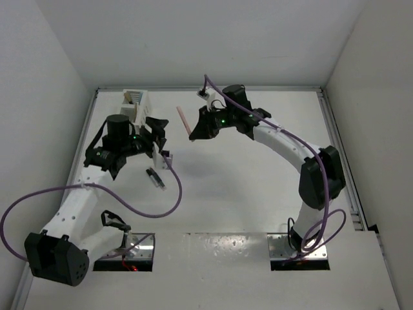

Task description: Organize the makeup

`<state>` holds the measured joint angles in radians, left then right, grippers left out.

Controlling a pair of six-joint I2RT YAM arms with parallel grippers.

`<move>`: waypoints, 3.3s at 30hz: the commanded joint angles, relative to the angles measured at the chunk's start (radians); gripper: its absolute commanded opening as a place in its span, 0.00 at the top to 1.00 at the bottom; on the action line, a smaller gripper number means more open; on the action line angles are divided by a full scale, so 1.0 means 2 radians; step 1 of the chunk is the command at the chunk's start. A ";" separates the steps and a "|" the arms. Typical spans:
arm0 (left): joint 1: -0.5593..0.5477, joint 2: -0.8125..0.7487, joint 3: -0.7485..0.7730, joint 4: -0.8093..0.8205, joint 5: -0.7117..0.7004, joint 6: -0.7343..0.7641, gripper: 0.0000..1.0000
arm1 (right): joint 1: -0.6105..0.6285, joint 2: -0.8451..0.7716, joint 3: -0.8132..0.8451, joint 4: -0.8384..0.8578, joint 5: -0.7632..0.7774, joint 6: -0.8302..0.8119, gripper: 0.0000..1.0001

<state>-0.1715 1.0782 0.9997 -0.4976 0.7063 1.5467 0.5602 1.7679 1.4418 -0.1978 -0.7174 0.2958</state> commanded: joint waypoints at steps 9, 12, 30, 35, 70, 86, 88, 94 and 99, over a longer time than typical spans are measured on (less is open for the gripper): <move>-0.050 -0.038 -0.125 0.246 -0.058 0.199 0.26 | 0.014 0.033 0.067 -0.046 -0.026 0.074 1.00; -0.061 -0.032 -0.148 0.291 -0.058 0.231 0.26 | 0.015 0.042 0.072 -0.050 -0.036 0.081 1.00; -0.101 0.011 -0.142 0.280 -0.108 0.264 0.66 | 0.033 0.063 0.095 -0.068 -0.069 0.085 1.00; -0.107 0.011 -0.137 0.271 -0.113 0.227 1.00 | 0.032 0.066 0.099 -0.067 -0.068 0.090 1.00; 0.206 0.510 0.388 0.375 0.144 -0.711 1.00 | -0.226 0.033 0.031 -0.028 0.147 0.121 0.00; 0.228 0.526 0.378 0.323 0.143 -0.621 0.46 | -0.205 0.065 0.084 -0.055 0.164 0.099 0.00; 0.228 0.518 0.388 0.318 0.138 -0.621 0.44 | -0.200 0.064 0.098 -0.082 0.176 0.073 0.00; 0.228 0.474 0.446 0.252 0.157 -0.579 0.50 | -0.185 0.046 0.083 -0.091 0.180 0.050 0.00; 0.196 0.394 0.446 -0.037 0.164 -0.243 0.52 | -0.171 0.000 0.032 -0.111 0.188 0.012 0.00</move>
<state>0.2668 2.0258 1.8454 -0.1795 0.9897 0.5842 0.2050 1.8458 1.5299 -0.3931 -0.3626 0.3885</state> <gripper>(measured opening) 0.483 0.996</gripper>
